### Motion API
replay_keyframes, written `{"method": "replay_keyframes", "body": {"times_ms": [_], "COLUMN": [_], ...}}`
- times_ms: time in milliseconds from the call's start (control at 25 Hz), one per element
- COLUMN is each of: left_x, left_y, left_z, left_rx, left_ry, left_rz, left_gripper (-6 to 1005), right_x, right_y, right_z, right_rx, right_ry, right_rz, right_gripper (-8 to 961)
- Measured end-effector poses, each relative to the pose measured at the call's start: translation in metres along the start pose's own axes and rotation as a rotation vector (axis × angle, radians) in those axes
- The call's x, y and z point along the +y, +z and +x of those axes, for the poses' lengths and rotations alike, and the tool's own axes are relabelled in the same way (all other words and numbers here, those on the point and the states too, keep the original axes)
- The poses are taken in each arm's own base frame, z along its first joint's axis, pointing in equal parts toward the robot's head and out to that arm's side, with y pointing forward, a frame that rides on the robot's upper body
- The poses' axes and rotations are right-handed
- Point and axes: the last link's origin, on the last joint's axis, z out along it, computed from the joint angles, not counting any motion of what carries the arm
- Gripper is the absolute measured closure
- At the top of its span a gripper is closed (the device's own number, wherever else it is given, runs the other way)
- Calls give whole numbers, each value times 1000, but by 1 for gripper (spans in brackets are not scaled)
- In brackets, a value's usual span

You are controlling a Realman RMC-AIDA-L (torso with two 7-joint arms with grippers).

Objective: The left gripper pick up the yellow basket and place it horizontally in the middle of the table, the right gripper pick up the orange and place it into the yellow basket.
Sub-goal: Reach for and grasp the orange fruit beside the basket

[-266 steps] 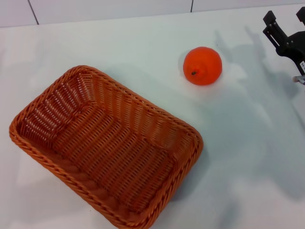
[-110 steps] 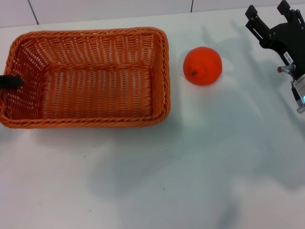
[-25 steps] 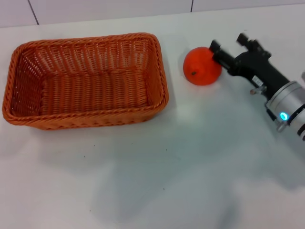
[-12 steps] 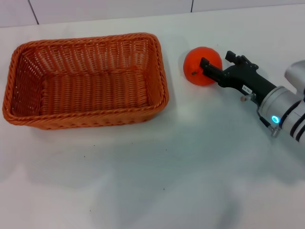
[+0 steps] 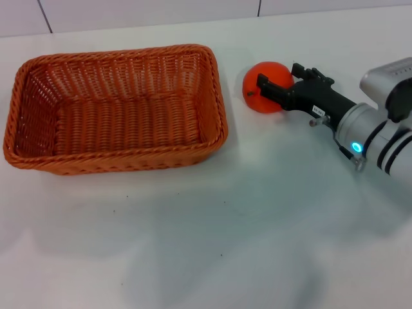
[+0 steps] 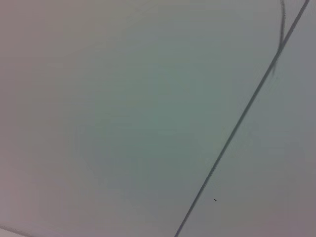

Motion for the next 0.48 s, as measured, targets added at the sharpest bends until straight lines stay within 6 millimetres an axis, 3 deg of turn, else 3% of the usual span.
{"method": "replay_keyframes", "body": {"times_ms": [480], "left_x": [0], "left_y": [-3], "left_z": [-1], "left_rx": [3], "left_ry": [23], "left_rz": [-3], "left_gripper": [82], "right_x": [2], "right_y": [4], "right_z": [-2], "right_rx": [-31], "right_ry": [18], "right_rz": [-26], "right_gripper": [25]}}
